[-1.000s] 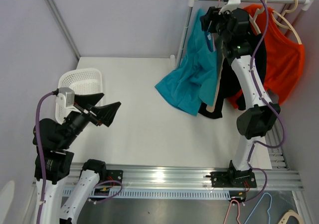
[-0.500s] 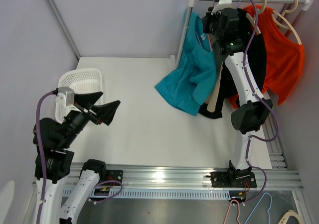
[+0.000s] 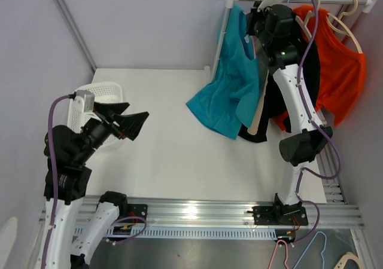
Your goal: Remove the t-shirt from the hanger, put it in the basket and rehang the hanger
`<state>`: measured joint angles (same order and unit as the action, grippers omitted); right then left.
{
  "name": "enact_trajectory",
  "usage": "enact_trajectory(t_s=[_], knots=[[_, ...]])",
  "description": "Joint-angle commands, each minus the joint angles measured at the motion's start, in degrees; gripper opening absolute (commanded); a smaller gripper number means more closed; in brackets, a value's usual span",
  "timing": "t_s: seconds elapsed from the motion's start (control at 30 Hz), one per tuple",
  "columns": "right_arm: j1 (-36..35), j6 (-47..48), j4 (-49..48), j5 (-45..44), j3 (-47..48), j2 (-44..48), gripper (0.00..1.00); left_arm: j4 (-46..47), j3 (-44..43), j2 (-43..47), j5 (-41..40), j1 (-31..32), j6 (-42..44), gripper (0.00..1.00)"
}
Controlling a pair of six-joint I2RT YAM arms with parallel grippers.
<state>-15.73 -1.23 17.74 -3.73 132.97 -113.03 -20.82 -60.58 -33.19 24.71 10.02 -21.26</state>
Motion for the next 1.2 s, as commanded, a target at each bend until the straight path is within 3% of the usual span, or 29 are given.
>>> enact_trajectory(t_s=[0.0,0.1,0.27,0.4,0.5,0.53,0.57,0.63,0.8,1.03,1.17], knots=[[-0.71,0.53,-1.93,-3.65,0.37,10.18,0.00,6.66,-4.02,-4.33,5.17,0.43,-4.67,1.00],[-0.80,-2.79,-0.52,-9.00,-5.60,13.71,0.00,4.14,-9.72,-9.60,1.42,5.34,-2.22,1.00],[-1.76,-14.74,8.27,-20.43,-17.54,25.02,0.00,5.61,-14.30,-10.84,-5.28,22.12,5.16,1.00],[-2.73,-23.44,10.83,-17.47,-31.23,35.05,0.00,2.81,-19.56,-19.24,1.39,30.04,11.31,0.99],[-2.99,-25.30,11.09,-14.21,-35.31,40.85,0.00,-2.02,-20.81,-25.06,-5.78,40.75,16.92,1.00],[-2.99,-25.05,12.14,-13.25,-35.93,41.57,0.00,-2.29,-20.29,-28.74,-9.38,46.96,18.43,1.00],[-2.99,-25.04,13.28,-12.11,-35.50,41.93,0.00,-0.73,-18.98,-30.43,-17.51,49.98,21.05,0.99],[-2.99,-24.35,17.13,-10.87,-33.23,41.32,0.00,4.09,-15.39,-33.85,-23.11,54.99,23.71,1.00],[-2.99,-23.73,20.49,-5.95,-30.49,39.73,0.00,14.21,-12.99,-41.85,-20.06,55.98,24.41,1.00],[-3.00,-23.64,21.46,-3.22,-30.40,40.00,0.00,27.74,-12.11,-49.68,-21.45,58.53,25.39,0.99],[-2.99,-23.64,21.73,-3.04,-30.92,40.35,0.00,30.56,-14.83,-52.85,-24.27,60.02,26.61,0.99]])
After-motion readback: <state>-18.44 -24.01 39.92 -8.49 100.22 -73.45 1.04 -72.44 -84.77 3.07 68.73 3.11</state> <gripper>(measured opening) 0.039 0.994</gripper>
